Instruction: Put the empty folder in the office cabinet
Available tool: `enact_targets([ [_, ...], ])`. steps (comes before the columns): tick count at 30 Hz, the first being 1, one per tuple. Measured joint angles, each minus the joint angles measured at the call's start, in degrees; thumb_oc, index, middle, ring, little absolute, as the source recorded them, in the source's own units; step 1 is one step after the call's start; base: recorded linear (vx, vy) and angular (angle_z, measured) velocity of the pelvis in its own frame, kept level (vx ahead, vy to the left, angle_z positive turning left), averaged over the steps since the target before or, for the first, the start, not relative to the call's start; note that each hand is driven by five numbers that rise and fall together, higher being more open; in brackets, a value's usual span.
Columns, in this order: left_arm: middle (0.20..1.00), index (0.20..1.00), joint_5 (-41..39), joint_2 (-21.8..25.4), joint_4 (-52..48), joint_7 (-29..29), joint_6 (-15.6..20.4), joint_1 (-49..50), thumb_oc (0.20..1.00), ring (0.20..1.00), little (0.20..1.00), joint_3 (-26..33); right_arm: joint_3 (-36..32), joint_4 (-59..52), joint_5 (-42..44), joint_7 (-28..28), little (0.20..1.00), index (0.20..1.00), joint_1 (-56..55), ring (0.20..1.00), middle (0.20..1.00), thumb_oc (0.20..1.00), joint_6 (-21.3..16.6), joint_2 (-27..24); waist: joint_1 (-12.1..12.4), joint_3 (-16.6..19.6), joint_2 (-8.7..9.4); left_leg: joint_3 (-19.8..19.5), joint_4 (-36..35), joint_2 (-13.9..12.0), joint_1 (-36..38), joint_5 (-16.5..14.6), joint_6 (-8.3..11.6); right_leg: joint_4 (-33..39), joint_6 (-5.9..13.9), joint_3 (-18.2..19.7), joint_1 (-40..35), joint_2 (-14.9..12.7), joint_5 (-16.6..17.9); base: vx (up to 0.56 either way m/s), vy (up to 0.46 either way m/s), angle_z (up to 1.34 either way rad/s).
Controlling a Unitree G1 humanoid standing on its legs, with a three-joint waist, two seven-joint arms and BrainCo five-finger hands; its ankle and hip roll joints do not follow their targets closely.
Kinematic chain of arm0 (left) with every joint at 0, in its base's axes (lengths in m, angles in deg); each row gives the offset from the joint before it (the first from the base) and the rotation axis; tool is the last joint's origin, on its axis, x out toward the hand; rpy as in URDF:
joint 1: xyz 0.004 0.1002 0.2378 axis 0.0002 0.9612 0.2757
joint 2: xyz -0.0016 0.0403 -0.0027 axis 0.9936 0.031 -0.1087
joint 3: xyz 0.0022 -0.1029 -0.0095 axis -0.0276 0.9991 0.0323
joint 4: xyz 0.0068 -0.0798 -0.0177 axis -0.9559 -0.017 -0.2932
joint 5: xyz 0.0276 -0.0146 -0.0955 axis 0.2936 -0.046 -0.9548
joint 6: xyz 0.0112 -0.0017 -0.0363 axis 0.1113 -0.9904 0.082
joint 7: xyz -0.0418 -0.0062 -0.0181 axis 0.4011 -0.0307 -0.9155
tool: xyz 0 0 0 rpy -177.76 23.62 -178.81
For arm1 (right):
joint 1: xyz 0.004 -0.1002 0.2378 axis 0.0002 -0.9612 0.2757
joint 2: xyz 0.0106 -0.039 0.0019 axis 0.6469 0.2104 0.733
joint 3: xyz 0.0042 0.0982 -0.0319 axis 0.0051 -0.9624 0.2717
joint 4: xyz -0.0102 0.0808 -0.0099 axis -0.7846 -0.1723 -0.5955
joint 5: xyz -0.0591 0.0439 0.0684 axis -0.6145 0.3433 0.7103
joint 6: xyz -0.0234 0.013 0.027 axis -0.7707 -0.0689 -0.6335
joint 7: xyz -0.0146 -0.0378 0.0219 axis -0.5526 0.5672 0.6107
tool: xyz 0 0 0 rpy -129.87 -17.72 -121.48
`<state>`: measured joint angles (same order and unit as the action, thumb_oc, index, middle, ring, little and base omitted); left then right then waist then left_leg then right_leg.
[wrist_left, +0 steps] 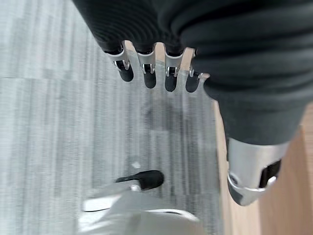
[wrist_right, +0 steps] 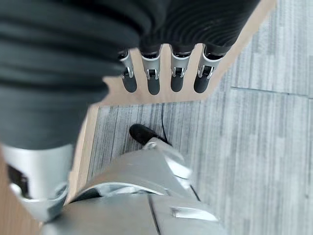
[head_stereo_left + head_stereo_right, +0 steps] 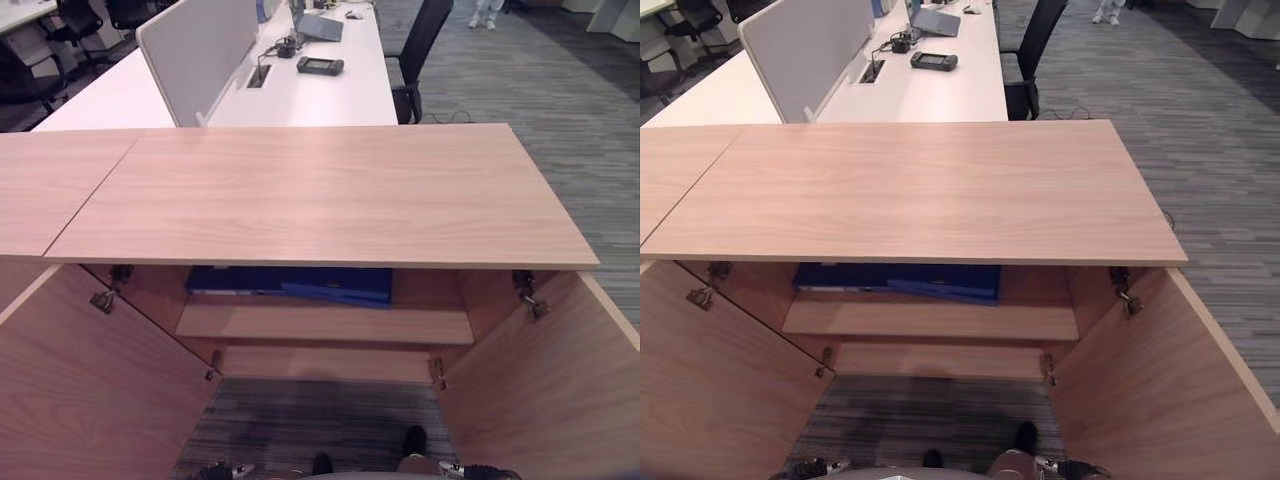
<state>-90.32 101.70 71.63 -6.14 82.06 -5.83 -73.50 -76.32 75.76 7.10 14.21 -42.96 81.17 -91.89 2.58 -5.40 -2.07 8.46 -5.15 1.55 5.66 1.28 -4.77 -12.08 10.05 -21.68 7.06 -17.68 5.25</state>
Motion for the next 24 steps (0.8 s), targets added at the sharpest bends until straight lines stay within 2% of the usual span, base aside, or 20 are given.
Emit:
enact_targets([
  [1, 1.0, 1.0, 0.18, 0.04, 0.03, -0.1, -0.11, 0.23, 1.0, 1.0, 1.0, 0.1, -0.02, 0.0, -0.3, 0.0, 1.0, 1.0, -0.03, 1.0, 1.0, 1.0, 0.03, -0.11, 0.59, 0.24, -0.52, 0.28, 0.0, -1.06, -0.29, 0.11, 0.18, -1.38, -0.04, 0.16, -0.45, -0.19, -0.91, -0.11, -0.053, -0.36],
  [2, 1.0, 1.0, 0.6, 0.18, 0.04, -0.13, -0.19, 0.6, 1.0, 1.0, 1.0, 0.16, -0.04, -0.08, -0.31, -0.04, 1.0, 1.0, -0.35, 1.0, 1.0, 1.0, 0.07, -0.02, 1.53, 0.8, -0.35, 0.74, 0.05, -2.6, -0.17, 0.15, 1.48, -3.56, 0.73, 0.46, -1.35, -0.8, -2.58, -0.05, -0.024, -0.34],
  [3, 1.0, 1.0, 0.6, 0.49, -0.01, -0.19, -0.18, 1.1, 1.0, 1.0, 1.0, 0.13, -0.02, -0.04, -0.32, -0.05, 1.0, 1.0, -0.27, 1.0, 1.0, 1.0, 0.1, 0.35, 2.14, 1.7, 0.37, 0.68, 0.04, -3.32, -0.59, -0.25, 2.64, -1.86, 0.85, 0.81, -3.07, -1.04, -2.79, -0.1, -0.082, -0.41],
  [4, 1.0, 1.0, 0.6, 1.58, 0.36, -0.28, -0.34, 1.52, 1.0, 1.0, 1.0, 0.17, -0.03, -0.05, -0.32, -0.04, 1.0, 1.0, -0.64, 1.0, 1.0, 1.0, 0.05, 1.37, 2.47, 2.42, 2.91, 0.92, 0.03, -2.21, -0.89, -0.41, 3.93, 1.28, 0.19, 1.3, -5.43, -1.78, -0.07, -0.11, -0.107, -0.42],
  [5, 1.0, 1.0, 0.62, 1.9, 0.83, -0.25, -0.55, 1.34, 1.0, 1.0, 1.0, 0.22, 0.0, -0.05, -0.32, -0.04, 1.0, 1.0, -0.61, 1.0, 1.0, 1.0, 0.06, 1.89, 3.0, 2.7, 4.39, 1.06, 0.05, -1.94, -1.07, 0.0, 5.18, 4.44, 0.61, 1.98, -6.54, -1.51, -2.44, -0.14, -0.148, -0.37],
  [8, 1.0, 1.0, 0.62, -1.04, 2.06, 0.28, -0.59, 0.24, 1.0, 1.0, 1.0, 0.08, 0.38, -0.46, -0.32, 0.12, 1.0, 1.0, -0.78, 1.0, 1.0, 1.0, 0.01, 1.24, 2.91, 3.41, 3.36, 1.4, 0.61, -3.26, -2.45, -0.03, 5.84, 9.28, 0.28, 5.42, -7.09, 1.17, -2.53, -0.13, -0.136, -0.33],
  [11, 1.0, 1.0, 0.6, -1.4, 2.03, 0.3, -0.56, -0.78, 1.0, 1.0, 1.0, -0.38, 2.45, -1.03, -0.27, 0.08, 1.0, 1.0, -2.16, 1.0, 1.0, 1.0, -0.02, 2.23, 2.85, 3.94, 2.55, 2.11, 2.36, -4.39, -3.52, -0.6, 6.86, 12.39, -0.67, 6.83, -7.18, 2.77, -1.72, -0.09, -0.123, -0.28],
  [13, 1.0, 1.0, 0.58, -1.57, 1.41, 0.1, -0.37, -1.41, 1.0, 1.0, 1.0, -0.52, 2.74, -1.18, -0.03, 0.24, 1.0, 1.0, -3.35, 1.0, 1.0, 1.0, 0.16, 3.46, 2.45, 4.9, 3.1, 2.25, 2.36, -5.21, -3.97, -0.12, 7.98, 14.7, -0.2, 7.03, -6.75, 3.48, -0.76, -0.22, -0.382, -0.22],
  [14, 1.0, 1.0, 0.58, -2.04, 0.12, 0.06, 0.0, -1.03, 1.0, 1.0, 1.0, -1.38, 4.23, -1.61, 0.41, 0.52, 1.0, 1.0, -4.13, 1.0, 1.0, 1.0, -0.2, 4.35, 2.7, 6.66, 3.5, 3.23, 2.22, -6.28, -5.16, 0.32, 8.09, 16.6, -0.18, 7.12, -6.98, 4.51, -0.24, -0.23, -0.403, -0.2],
  [17, 1.0, 1.0, 0.5, -1.0, -0.2, 0.1, 0.38, -0.98, 1.0, 1.0, 1.0, -2.15, 4.84, -2.65, 0.43, 0.8, 1.0, 1.0, -4.62, 1.0, 1.0, 1.0, -0.54, 5.57, 2.18, 6.89, 4.8, 2.97, 2.27, -7.64, -4.72, 0.91, 9.21, 16.66, -0.89, 8.56, -6.87, 6.67, 0.72, -0.15, -0.24, -0.06],
  [18, 1.0, 1.0, 0.41, -1.74, -0.14, 0.18, 0.56, -0.96, 1.0, 1.0, 1.0, -2.17, 4.82, -2.48, 0.49, 1.27, 1.0, 1.0, -5.26, 1.0, 1.0, 1.0, -0.72, 5.31, 1.32, 6.72, 4.31, 2.46, 3.41, -9.37, -5.5, 1.34, 9.7, 16.54, -1.94, 8.05, -7.18, 7.97, 0.7, -0.23, -0.353, 0.04],
  [24, 1.0, 1.0, -0.99, -2.25, 0.02, 0.14, 0.58, -1.29, 1.0, 1.0, 1.0, -2.17, 5.16, -2.69, 2.76, 1.1, 1.0, 1.0, -5.88, 1.0, 1.0, 1.0, -1.74, 4.64, 1.02, 5.19, 2.2, 2.32, 5.0, -13.9, -4.92, 1.1, 10.78, 16.13, -4.55, 8.8, -7.11, 12.91, -0.12, -0.17, -0.18, -0.09],
])
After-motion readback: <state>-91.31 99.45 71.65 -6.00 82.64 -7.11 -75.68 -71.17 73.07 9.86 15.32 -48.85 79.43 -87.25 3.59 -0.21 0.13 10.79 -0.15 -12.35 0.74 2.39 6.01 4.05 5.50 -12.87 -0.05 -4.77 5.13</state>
